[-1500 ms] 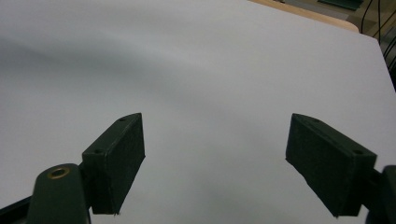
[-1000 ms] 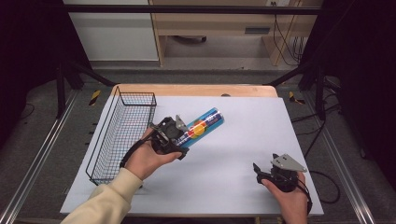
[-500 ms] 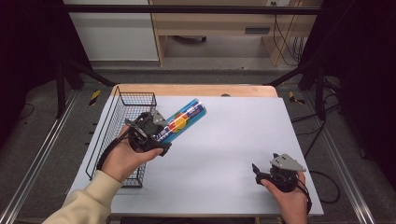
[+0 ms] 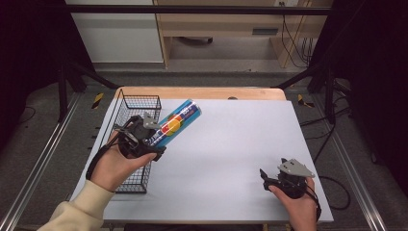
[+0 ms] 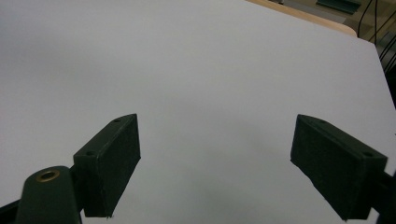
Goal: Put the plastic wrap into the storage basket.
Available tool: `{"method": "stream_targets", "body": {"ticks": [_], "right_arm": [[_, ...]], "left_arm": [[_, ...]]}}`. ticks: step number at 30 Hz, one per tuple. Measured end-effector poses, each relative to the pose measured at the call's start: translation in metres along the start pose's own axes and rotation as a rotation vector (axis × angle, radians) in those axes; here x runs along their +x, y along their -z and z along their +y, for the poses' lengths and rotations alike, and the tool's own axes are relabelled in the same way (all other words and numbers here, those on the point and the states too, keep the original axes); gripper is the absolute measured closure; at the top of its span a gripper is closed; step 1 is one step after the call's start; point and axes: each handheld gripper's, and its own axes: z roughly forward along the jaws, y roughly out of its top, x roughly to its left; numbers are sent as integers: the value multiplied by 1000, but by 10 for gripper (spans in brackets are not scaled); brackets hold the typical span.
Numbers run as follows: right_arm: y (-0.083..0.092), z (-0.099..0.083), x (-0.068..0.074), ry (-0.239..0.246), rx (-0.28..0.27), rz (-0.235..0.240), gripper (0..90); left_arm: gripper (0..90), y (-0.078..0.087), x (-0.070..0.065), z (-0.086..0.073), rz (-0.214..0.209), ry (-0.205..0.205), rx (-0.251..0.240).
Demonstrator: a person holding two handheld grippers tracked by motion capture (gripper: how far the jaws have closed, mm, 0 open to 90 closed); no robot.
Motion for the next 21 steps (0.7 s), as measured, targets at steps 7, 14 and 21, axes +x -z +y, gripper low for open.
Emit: {"method": "stream_targets", "body": {"ticks": [7,14,21], "right_arm": [[1,3,3,31,-15,1,182],[3,3,4,35,-21,9,179],[3,2,6,39,-13,31,176]], "left_arm": [[319,1,9,-13,7,44,-7],[319,7,16,-19,37,72,19],[319,20,17,-25,66,93,40]]}}
